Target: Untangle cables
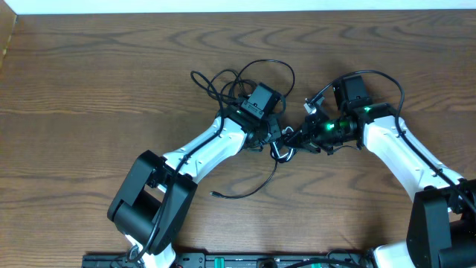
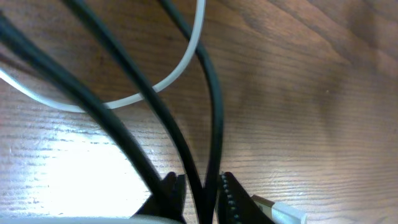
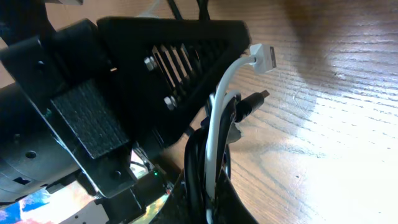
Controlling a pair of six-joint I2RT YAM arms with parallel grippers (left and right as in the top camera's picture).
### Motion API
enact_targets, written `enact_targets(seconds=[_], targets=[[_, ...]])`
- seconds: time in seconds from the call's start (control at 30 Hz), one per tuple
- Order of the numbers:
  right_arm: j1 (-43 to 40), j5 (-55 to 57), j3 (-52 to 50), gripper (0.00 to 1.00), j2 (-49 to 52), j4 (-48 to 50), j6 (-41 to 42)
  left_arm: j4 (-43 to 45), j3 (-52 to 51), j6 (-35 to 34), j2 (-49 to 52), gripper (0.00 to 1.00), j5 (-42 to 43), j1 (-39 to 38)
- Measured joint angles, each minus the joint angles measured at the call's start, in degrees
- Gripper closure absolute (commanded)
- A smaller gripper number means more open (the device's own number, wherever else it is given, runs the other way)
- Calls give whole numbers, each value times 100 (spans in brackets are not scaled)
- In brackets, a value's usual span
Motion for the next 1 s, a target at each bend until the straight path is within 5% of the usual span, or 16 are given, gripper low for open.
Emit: enact_targets(seconds=[0.27, 0.4, 0.63, 0.77, 1.0], targets=[[0, 116, 2, 99, 0, -33, -63, 114, 0, 155, -39, 93, 160, 219], [15, 1185, 4, 71, -2, -533, -72, -33, -2, 302, -372, 93, 236, 577], [20, 2830, -2, 55, -7, -715, -129, -238, -2, 529, -828, 93, 195, 745], [20, 2785, -2, 56, -7, -367, -308, -291, -2, 678, -828, 92, 197, 549], [20, 868, -2, 78, -11, 608, -1021, -487, -2, 955, -828, 93, 186, 420]])
